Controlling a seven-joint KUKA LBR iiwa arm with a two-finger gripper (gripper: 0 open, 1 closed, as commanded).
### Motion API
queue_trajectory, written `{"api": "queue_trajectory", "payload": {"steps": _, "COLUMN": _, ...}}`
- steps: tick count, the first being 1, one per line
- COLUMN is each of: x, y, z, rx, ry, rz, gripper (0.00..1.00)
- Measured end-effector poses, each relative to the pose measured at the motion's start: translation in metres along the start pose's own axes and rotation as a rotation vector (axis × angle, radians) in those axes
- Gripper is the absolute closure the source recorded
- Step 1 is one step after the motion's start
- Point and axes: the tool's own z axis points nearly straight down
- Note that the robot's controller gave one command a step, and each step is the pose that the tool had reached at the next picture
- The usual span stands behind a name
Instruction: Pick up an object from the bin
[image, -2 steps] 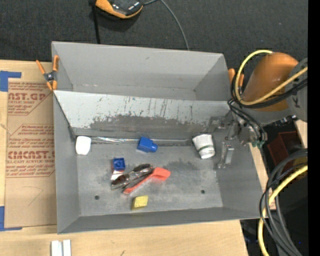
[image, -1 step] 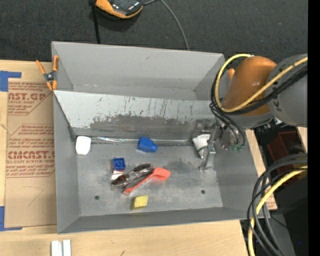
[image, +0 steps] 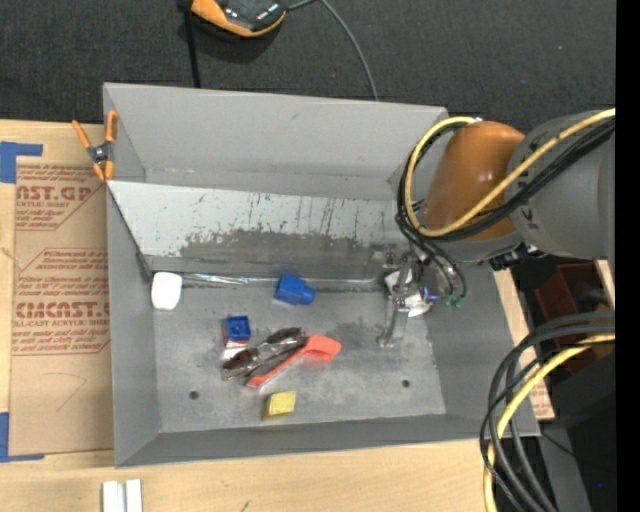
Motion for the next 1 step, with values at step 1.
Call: {"api": "queue_trajectory", "payload": {"steps": 1, "x": 0.0341, "y": 0.0365, "z": 0.0416, "rx": 0.002, "ry": 0.005, "rz": -0.155, "gripper": 0.0}}
